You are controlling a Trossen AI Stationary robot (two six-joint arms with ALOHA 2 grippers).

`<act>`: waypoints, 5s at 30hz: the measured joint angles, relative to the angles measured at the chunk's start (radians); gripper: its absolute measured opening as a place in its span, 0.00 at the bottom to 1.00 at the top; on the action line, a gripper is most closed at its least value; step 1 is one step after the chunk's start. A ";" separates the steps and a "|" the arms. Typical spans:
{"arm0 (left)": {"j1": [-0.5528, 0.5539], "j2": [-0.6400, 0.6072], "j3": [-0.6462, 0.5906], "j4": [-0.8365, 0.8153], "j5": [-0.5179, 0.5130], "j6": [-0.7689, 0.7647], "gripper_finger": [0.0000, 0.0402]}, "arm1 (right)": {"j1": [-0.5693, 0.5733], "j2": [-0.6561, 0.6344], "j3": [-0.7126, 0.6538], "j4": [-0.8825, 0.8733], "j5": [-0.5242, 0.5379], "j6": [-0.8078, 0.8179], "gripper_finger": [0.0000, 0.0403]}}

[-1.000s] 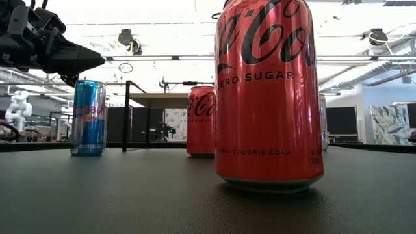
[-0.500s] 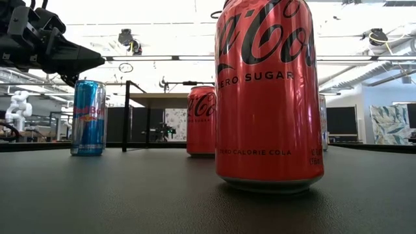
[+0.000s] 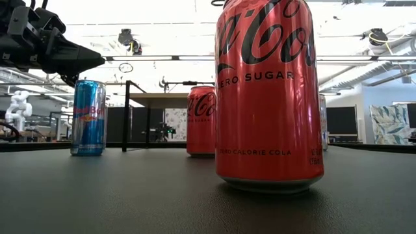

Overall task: Place canned beverage on shelf
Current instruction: Put the top white pink soda can on the shelf

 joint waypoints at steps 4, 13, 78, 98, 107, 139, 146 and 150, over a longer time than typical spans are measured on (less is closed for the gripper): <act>0.000 0.000 0.000 0.000 0.000 0.000 0.25 | -0.002 0.000 0.000 0.017 0.001 -0.012 0.00; 0.000 0.000 0.000 0.000 0.000 0.000 0.25 | -0.031 0.000 0.000 0.060 0.000 -0.027 0.00; 0.000 0.000 0.000 0.000 0.000 0.000 0.25 | -0.093 -0.001 0.000 0.032 0.077 -0.025 0.00; 0.000 0.000 0.000 0.000 0.000 0.000 0.25 | -0.130 0.005 0.000 0.073 0.026 -0.026 0.00; 0.000 0.000 0.000 0.000 -0.001 0.000 0.25 | -0.105 0.005 0.000 -0.006 0.022 -0.002 0.00; 0.000 0.000 0.000 0.000 -0.001 0.000 0.25 | -0.079 0.005 0.000 0.154 -0.025 -0.024 0.00; 0.000 0.000 0.000 0.000 -0.001 0.000 0.25 | -0.097 0.005 0.000 0.159 -0.026 -0.026 0.00; 0.000 0.000 0.000 0.000 -0.001 0.000 0.25 | -0.104 0.005 0.000 0.159 -0.026 -0.026 0.00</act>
